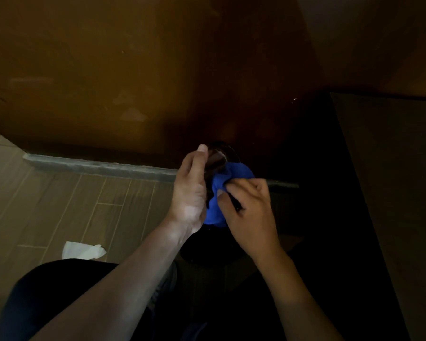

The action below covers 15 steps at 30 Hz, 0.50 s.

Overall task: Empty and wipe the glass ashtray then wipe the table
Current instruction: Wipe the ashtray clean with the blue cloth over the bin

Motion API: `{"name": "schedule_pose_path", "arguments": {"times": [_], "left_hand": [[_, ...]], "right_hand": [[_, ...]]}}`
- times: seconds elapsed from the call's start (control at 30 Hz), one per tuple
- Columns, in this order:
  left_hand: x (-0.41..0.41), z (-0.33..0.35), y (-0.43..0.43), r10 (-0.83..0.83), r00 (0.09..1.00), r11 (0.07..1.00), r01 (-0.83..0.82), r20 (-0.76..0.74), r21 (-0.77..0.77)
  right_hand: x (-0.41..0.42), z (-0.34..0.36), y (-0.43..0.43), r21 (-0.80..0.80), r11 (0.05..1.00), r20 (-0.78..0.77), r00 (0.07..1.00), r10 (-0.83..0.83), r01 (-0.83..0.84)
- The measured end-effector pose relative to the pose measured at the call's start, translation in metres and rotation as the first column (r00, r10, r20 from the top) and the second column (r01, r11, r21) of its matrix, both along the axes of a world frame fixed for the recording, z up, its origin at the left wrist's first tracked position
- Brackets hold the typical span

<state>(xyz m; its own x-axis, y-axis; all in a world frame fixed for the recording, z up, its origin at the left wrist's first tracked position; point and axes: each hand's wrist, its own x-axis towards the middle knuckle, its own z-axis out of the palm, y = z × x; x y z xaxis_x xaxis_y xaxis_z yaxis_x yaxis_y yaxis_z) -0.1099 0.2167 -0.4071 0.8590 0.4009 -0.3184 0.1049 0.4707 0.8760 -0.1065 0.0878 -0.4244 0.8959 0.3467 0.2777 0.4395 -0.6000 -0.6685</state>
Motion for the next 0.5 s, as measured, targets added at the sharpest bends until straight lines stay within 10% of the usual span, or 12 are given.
{"name": "schedule_pose_path", "arguments": {"times": [0.23,0.5], "left_hand": [[-0.005,-0.003,-0.002,-0.131,0.991,0.989,0.131,0.002,-0.066],[-0.007,0.001,-0.006,-0.179,0.984,0.965,0.179,0.019,-0.191]], "right_hand": [[0.007,0.011,-0.004,0.061,0.970,-0.127,0.963,0.240,-0.234],[0.024,0.015,0.004,-0.106,0.974,0.083,0.974,0.209,-0.200]]}}
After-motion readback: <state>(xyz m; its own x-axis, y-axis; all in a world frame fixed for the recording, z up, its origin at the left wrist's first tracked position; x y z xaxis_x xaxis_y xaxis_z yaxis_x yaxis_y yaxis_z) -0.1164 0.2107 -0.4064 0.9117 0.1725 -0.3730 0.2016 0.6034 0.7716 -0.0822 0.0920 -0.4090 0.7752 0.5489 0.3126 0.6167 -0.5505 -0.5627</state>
